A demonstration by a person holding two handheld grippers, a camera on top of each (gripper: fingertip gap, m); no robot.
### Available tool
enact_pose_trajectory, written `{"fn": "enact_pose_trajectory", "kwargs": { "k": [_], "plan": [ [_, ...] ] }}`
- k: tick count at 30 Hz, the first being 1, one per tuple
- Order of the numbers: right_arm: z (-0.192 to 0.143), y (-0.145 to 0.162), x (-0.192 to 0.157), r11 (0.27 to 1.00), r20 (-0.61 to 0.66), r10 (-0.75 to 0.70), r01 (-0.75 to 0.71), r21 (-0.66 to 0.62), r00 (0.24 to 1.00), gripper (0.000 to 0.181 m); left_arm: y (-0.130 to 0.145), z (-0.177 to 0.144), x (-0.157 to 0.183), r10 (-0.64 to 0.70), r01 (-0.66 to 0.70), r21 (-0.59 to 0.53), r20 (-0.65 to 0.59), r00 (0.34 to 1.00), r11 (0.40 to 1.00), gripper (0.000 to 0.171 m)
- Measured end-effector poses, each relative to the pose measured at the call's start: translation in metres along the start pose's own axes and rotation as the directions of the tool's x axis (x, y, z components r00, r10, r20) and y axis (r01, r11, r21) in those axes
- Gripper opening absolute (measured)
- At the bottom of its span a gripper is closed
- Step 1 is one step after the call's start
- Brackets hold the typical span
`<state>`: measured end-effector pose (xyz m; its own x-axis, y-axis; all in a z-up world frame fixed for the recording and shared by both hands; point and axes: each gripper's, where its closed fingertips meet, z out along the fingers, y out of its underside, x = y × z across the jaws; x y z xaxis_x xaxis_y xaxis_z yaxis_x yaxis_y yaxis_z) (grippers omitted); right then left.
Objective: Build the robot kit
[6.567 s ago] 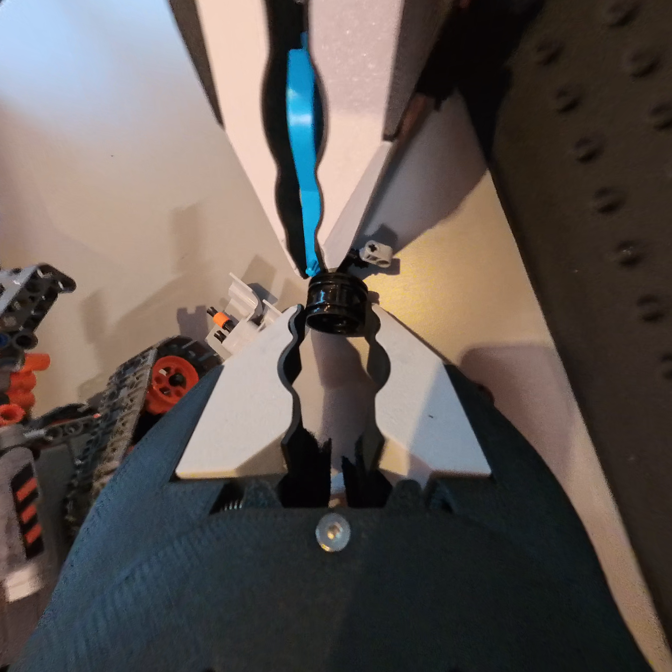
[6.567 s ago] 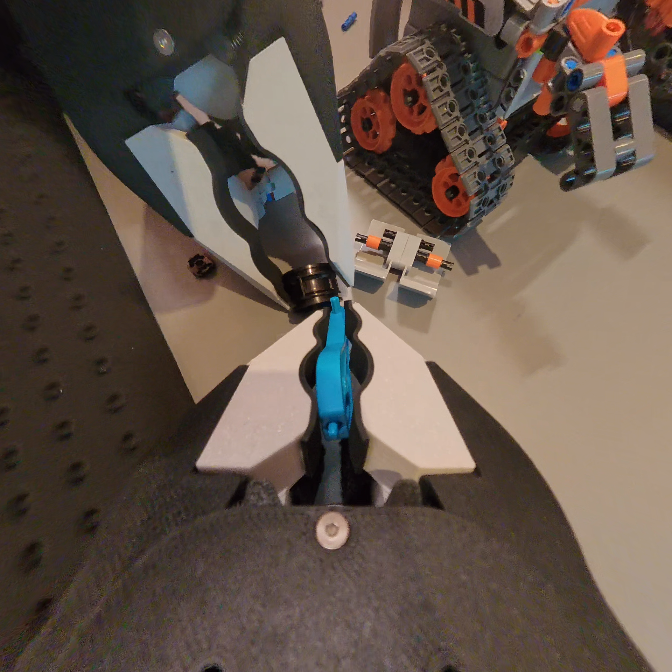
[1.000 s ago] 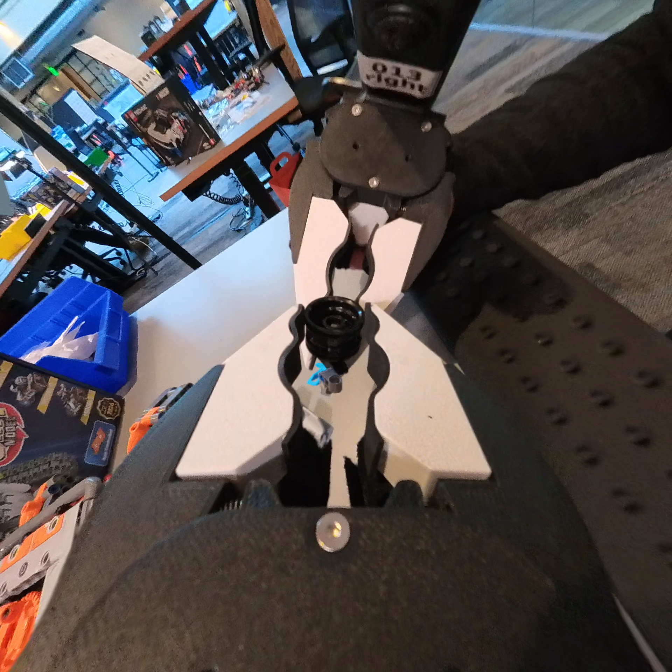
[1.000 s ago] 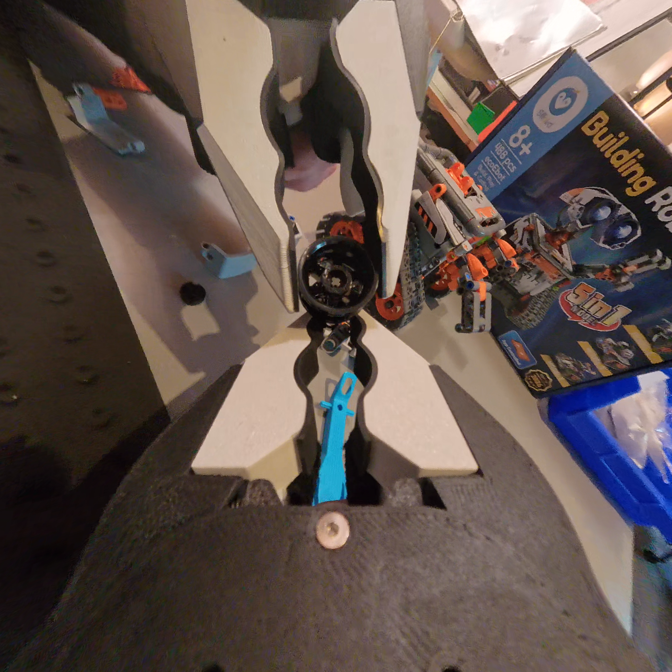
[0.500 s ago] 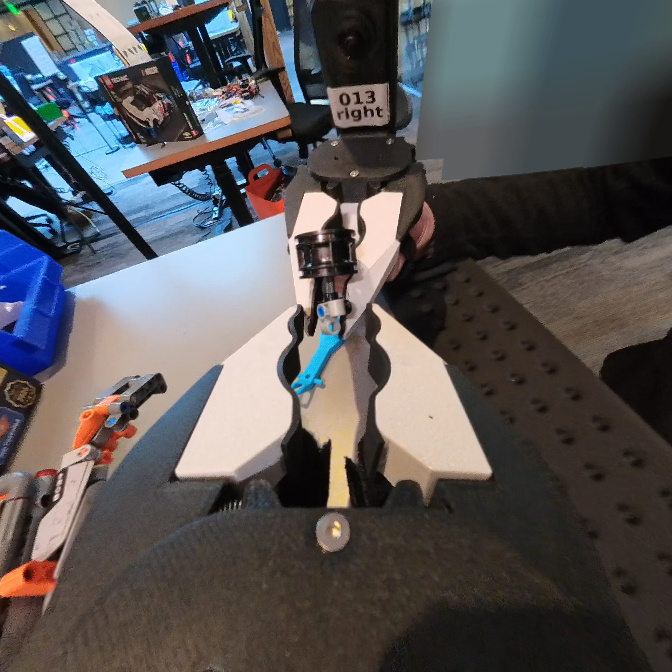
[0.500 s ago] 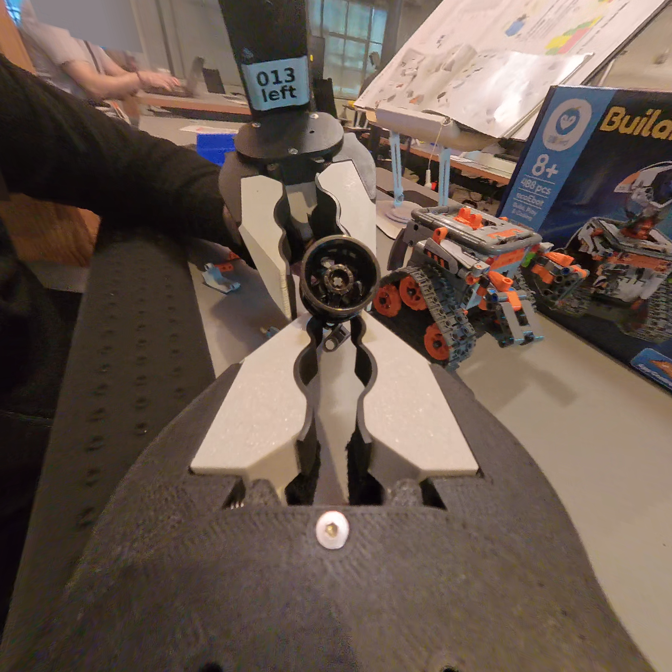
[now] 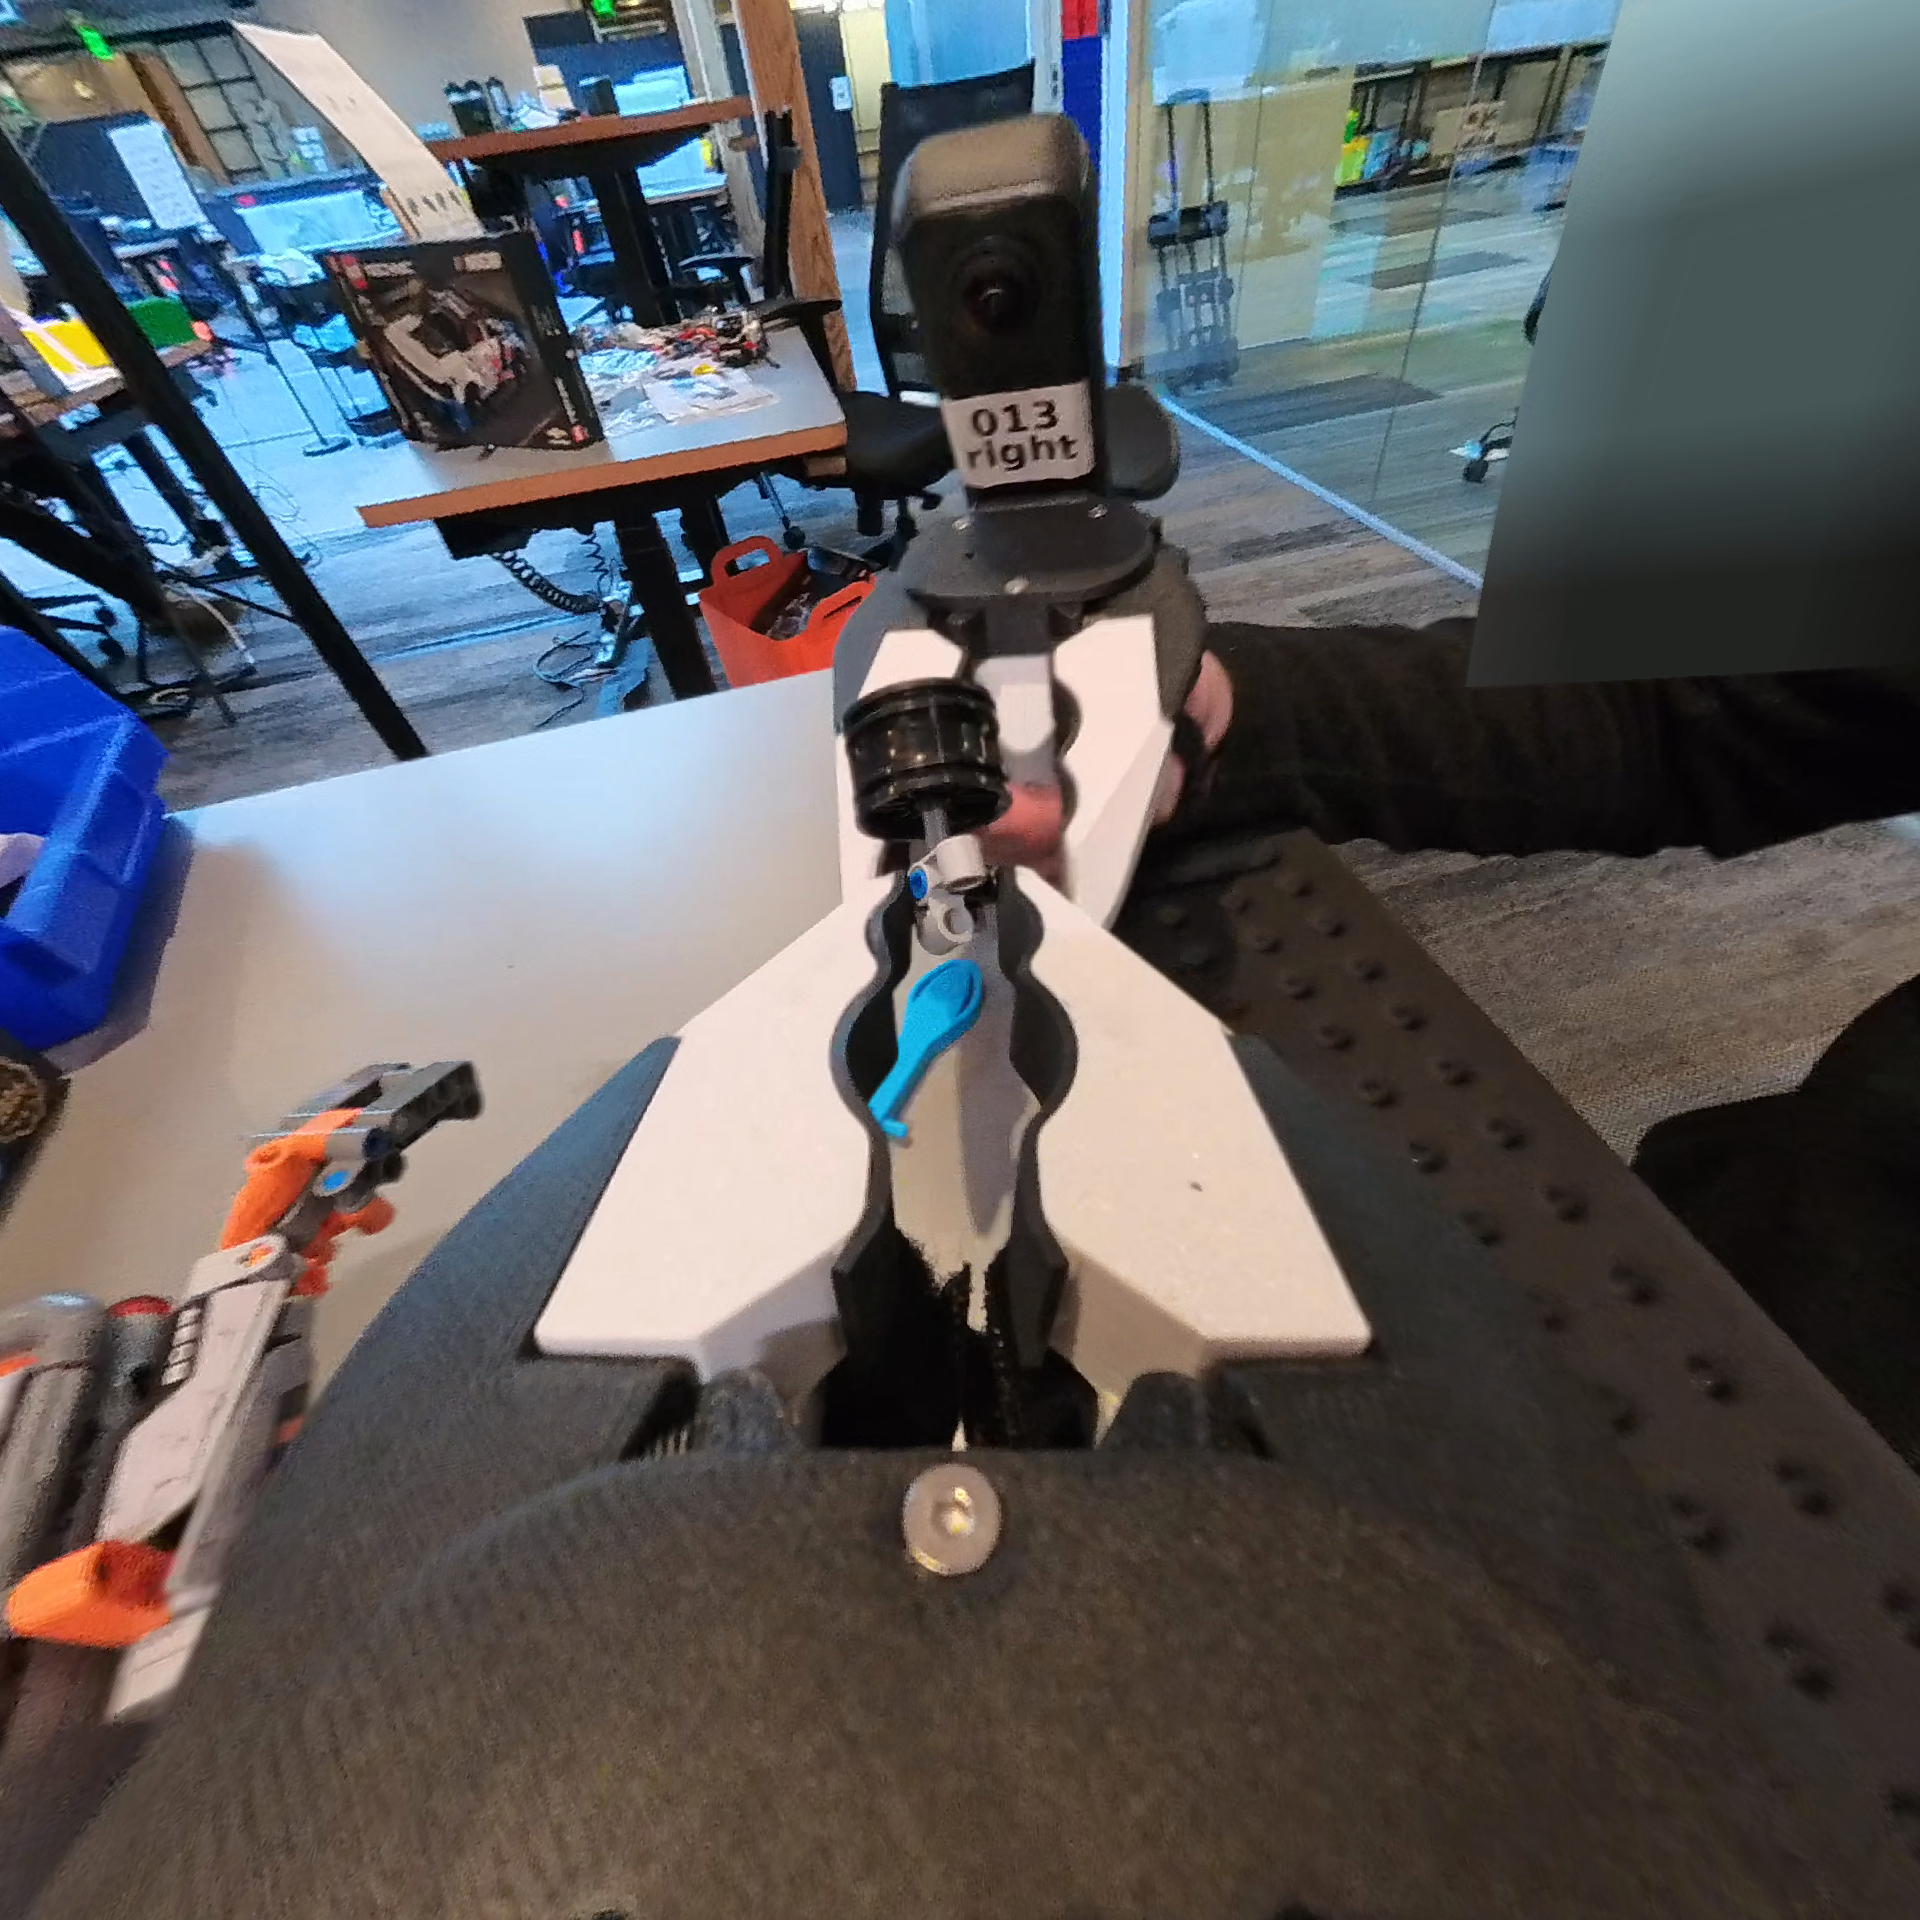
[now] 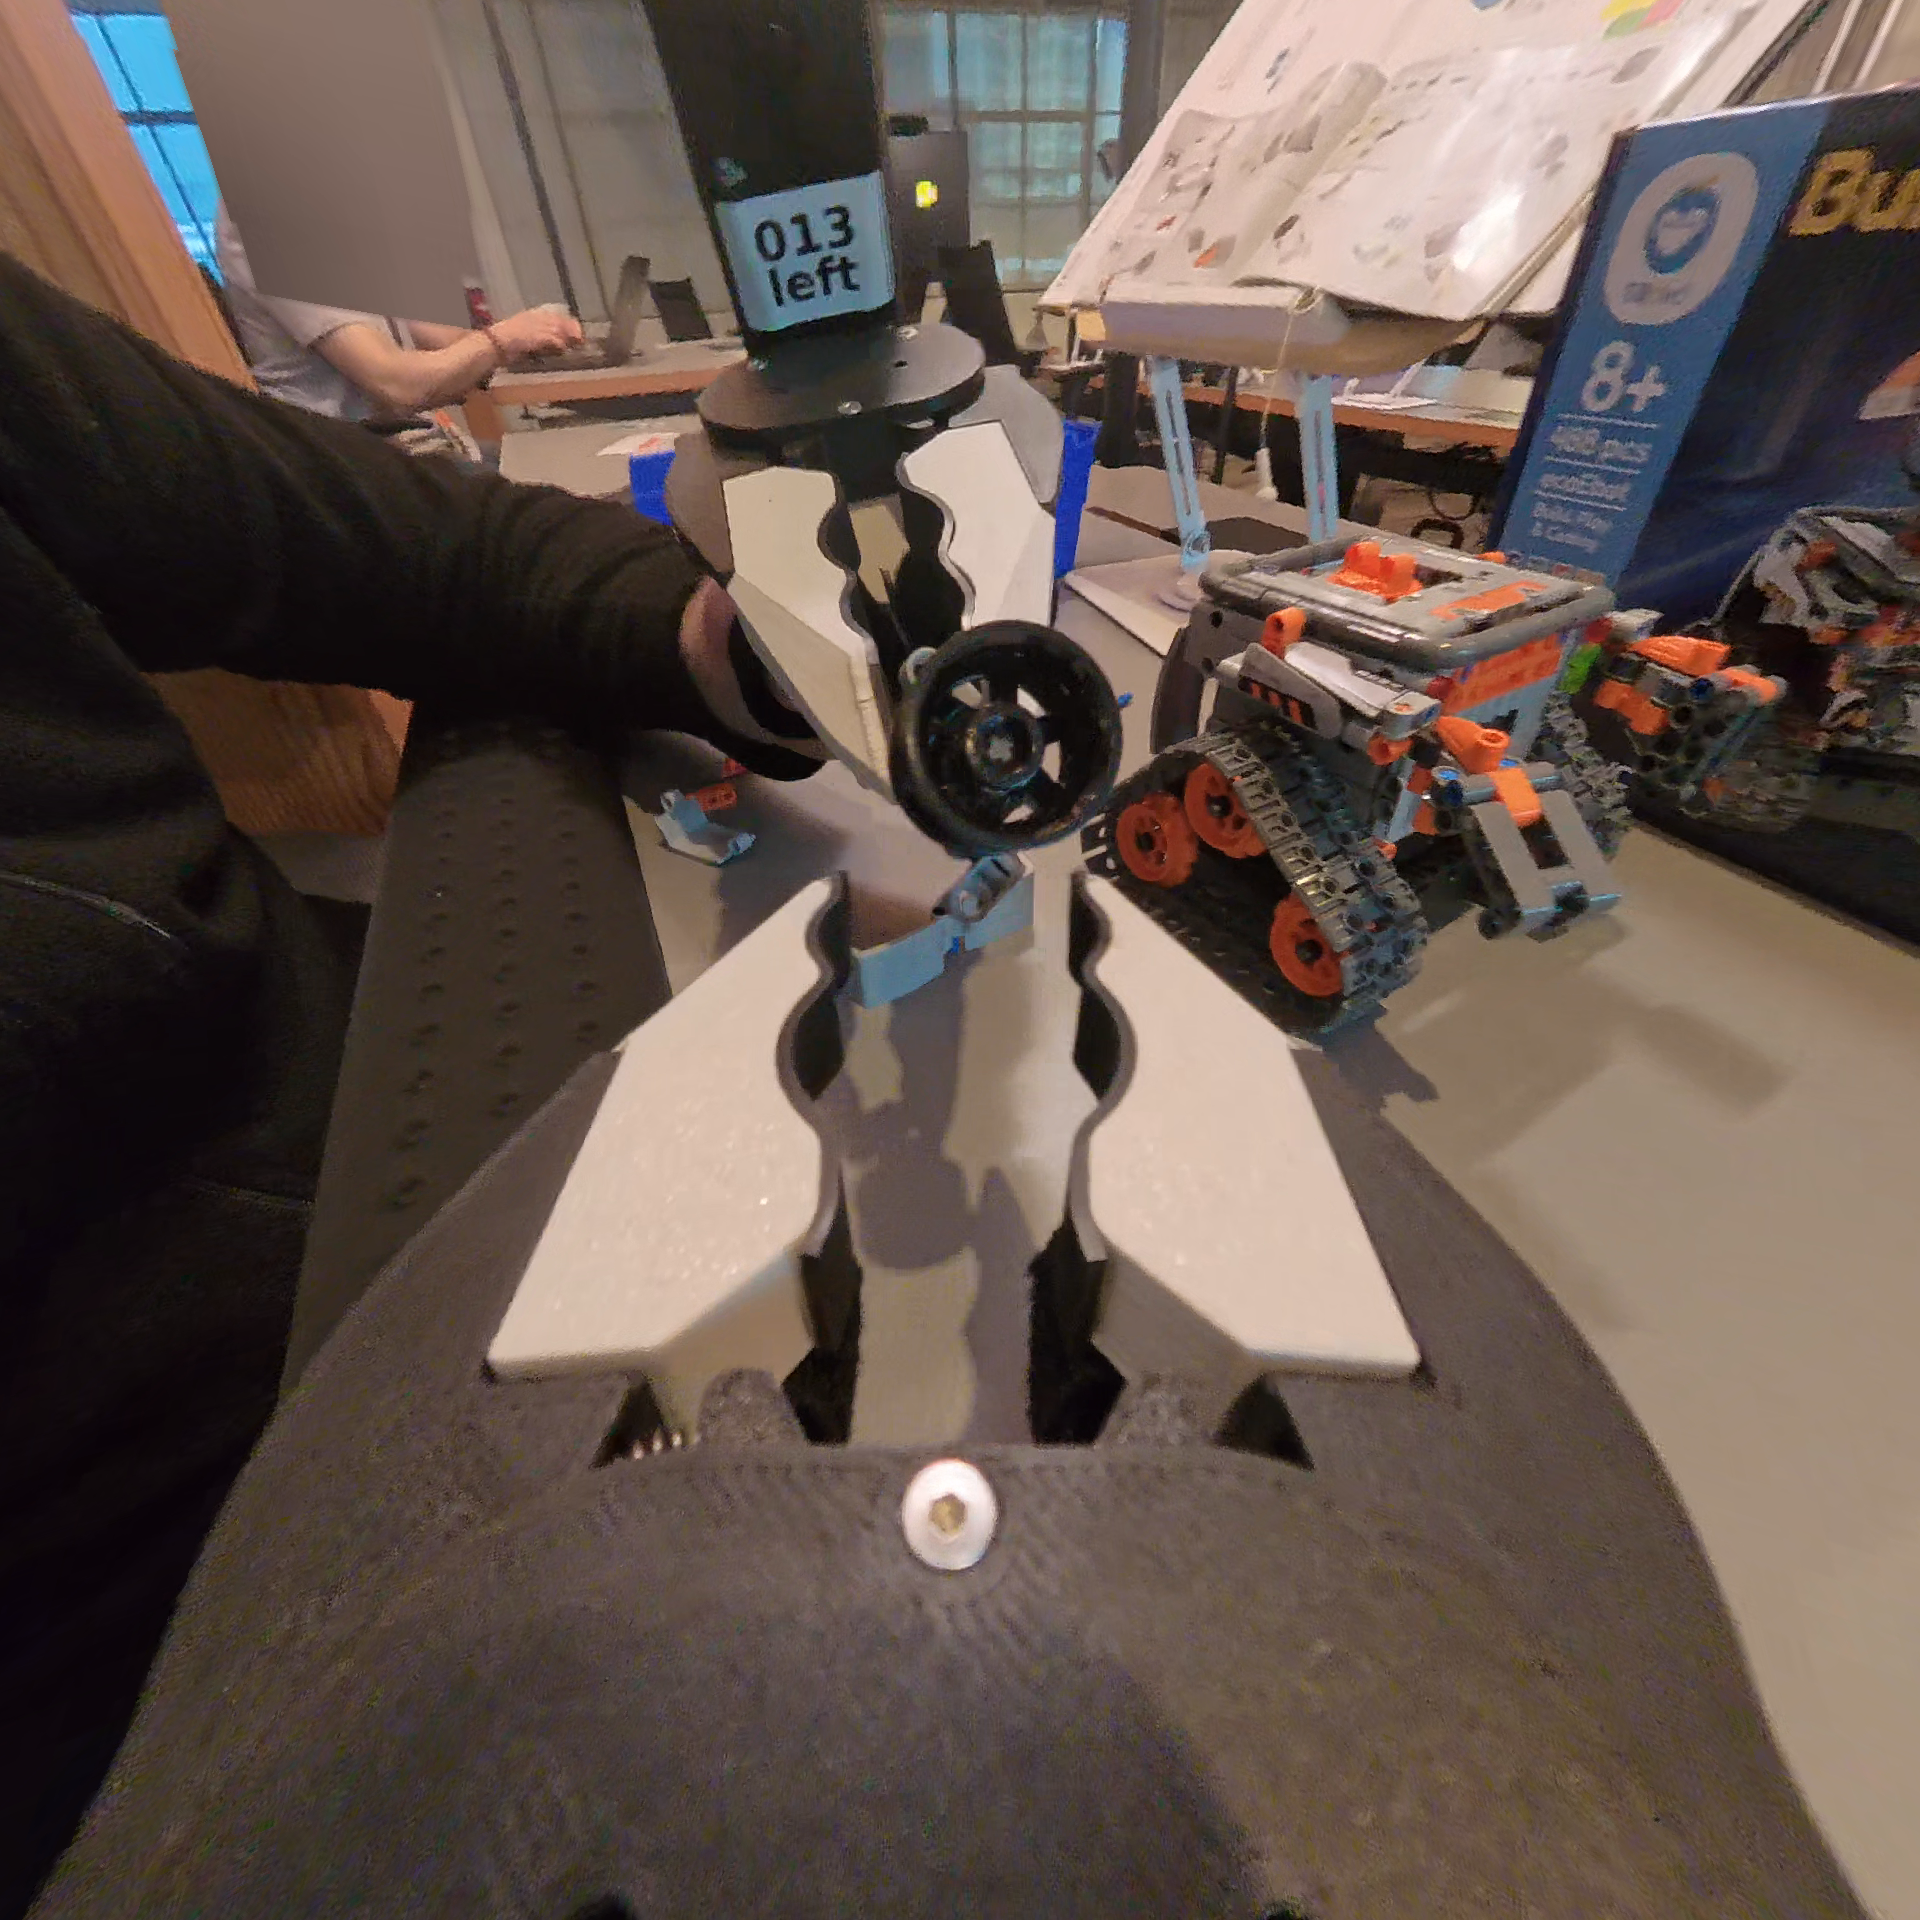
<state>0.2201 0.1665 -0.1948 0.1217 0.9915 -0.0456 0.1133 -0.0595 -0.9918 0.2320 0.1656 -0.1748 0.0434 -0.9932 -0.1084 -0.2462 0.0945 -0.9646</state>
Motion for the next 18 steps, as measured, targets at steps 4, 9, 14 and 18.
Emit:
{"fn": "enact_pose_trajectory", "kwargs": {
  "k": [4,9,14,18],
  "plan": [
    [-0.015,-0.023,0.0,0.996,-0.02,0.013,-0.011,0.094,1.0,0.043,0.004,0.002,0.003,0.078,-0.079,-0.104,-0.009,0.997,0.991,0.013],
    [-0.005,-0.022,-0.005,0.999,-0.01,-0.003,0.004,0.054,1.0,0.03,0.008,0.007,0.008,0.132,-0.133,-0.161,-0.019,0.991,0.978,0.013],
    [-0.01,-0.04,-0.006,0.977,0.039,0.095,-0.101,0.186,0.995,0.03,-0.006,0.006,0.009,0.167,-0.166,-0.061,0.003,0.986,0.984,0.032],
    [-0.011,-0.047,-0.012,0.959,0.102,0.132,-0.153,0.24,0.986,0.03,-0.007,0.013,0.013,0.188,-0.187,-0.053,0.015,0.982,0.981,0.026]
  ]
}}
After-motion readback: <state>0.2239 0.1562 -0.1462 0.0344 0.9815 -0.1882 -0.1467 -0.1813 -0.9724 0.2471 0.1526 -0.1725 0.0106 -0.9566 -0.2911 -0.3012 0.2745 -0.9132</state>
